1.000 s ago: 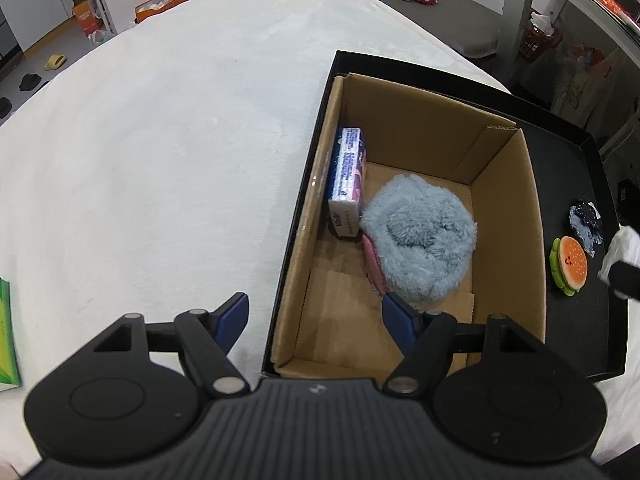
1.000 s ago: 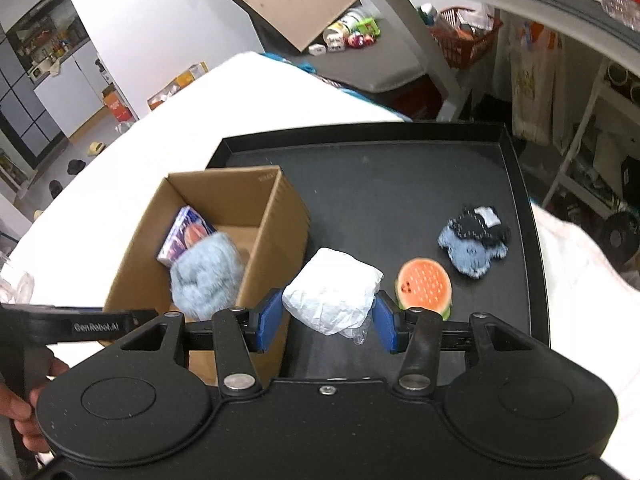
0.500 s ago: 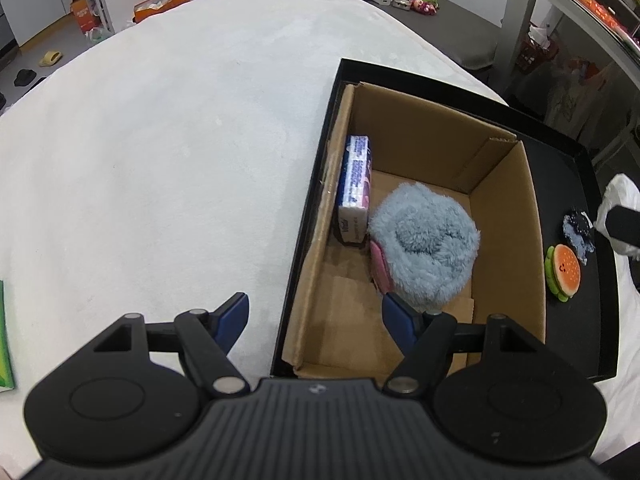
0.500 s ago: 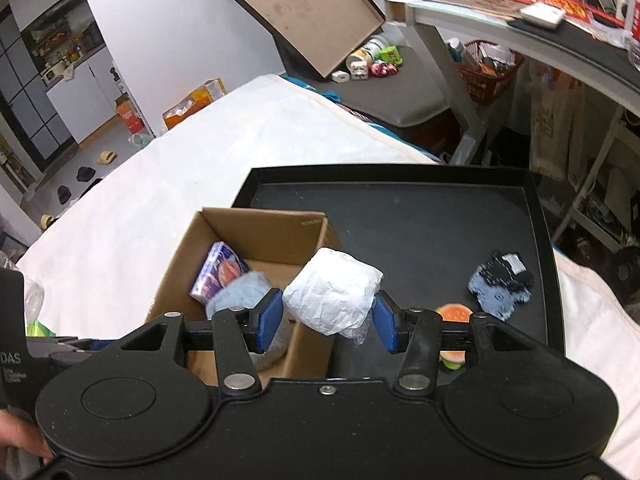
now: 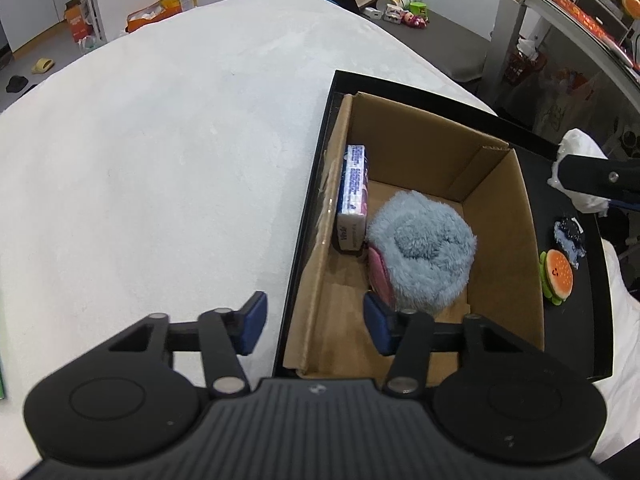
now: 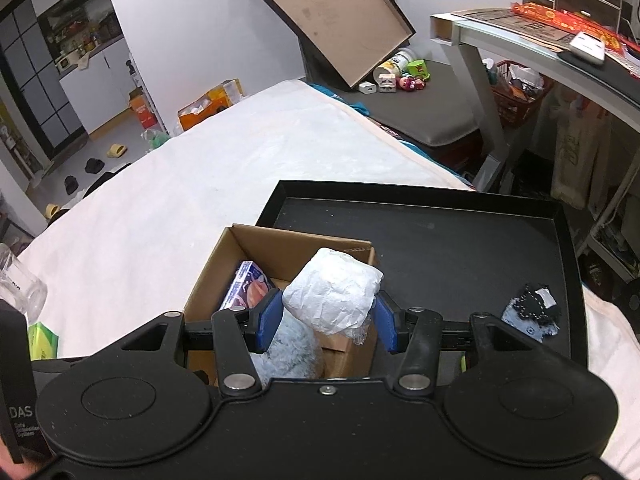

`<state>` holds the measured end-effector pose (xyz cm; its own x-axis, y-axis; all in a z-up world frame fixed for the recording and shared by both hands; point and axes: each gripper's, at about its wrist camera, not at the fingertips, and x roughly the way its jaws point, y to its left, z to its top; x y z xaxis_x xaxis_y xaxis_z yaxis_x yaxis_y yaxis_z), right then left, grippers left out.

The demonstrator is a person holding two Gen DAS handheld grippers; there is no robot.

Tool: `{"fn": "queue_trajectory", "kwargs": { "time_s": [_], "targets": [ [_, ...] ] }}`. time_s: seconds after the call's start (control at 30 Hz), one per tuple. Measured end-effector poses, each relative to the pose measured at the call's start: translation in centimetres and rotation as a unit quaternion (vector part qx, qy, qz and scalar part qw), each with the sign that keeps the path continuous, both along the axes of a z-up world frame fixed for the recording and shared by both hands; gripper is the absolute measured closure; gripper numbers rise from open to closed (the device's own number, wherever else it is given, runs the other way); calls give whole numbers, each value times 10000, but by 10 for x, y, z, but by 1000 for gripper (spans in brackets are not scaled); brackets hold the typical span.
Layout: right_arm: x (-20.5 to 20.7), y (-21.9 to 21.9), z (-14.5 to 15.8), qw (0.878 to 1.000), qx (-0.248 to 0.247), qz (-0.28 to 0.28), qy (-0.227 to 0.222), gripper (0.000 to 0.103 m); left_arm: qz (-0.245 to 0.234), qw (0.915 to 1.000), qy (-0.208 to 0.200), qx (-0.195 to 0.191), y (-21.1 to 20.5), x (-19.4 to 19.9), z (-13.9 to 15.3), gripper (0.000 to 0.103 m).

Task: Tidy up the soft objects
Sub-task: 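Carry the white wrapped item with the right gripper into the box and release, then move the right gripper to the hamburger plush and grasp it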

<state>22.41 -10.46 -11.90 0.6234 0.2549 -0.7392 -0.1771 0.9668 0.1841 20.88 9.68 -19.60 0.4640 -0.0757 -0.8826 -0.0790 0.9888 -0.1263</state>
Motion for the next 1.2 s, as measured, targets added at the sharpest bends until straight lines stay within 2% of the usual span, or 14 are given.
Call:
{"fn": "queue_trajectory", "kwargs": {
  "time_s": [0.03, 0.17, 0.4, 0.47, 0.53, 0.73, 1.2],
  "targets": [
    [1, 1, 0, 10000, -9, 7, -3, 54, 13, 10000, 1, -11, 1, 0, -1, 64],
    [5, 8, -3, 10000, -19, 70, 9, 54, 71, 9998, 169, -5, 5, 1, -11, 74],
    [10, 23, -6, 9998, -48, 198, 8, 54, 107, 9997, 204, -77, 12, -1, -15, 80],
    [11, 26, -5, 9997, -108, 203, -70, 52, 112, 9997, 193, -87, 12, -1, -16, 81],
    [11, 28, -4, 9996, -188, 188, -113, 40, 108, 9997, 186, -86, 12, -1, -16, 83],
    [7, 18, -5, 9998, -170, 68, -95, 36, 63, 9998, 123, -116, 11, -5, -12, 90],
    [-5, -28, -23, 9990, -41, -414, 178, 35, 191, 9996, 199, 94, 1, 1, -8, 88]
  ]
}}
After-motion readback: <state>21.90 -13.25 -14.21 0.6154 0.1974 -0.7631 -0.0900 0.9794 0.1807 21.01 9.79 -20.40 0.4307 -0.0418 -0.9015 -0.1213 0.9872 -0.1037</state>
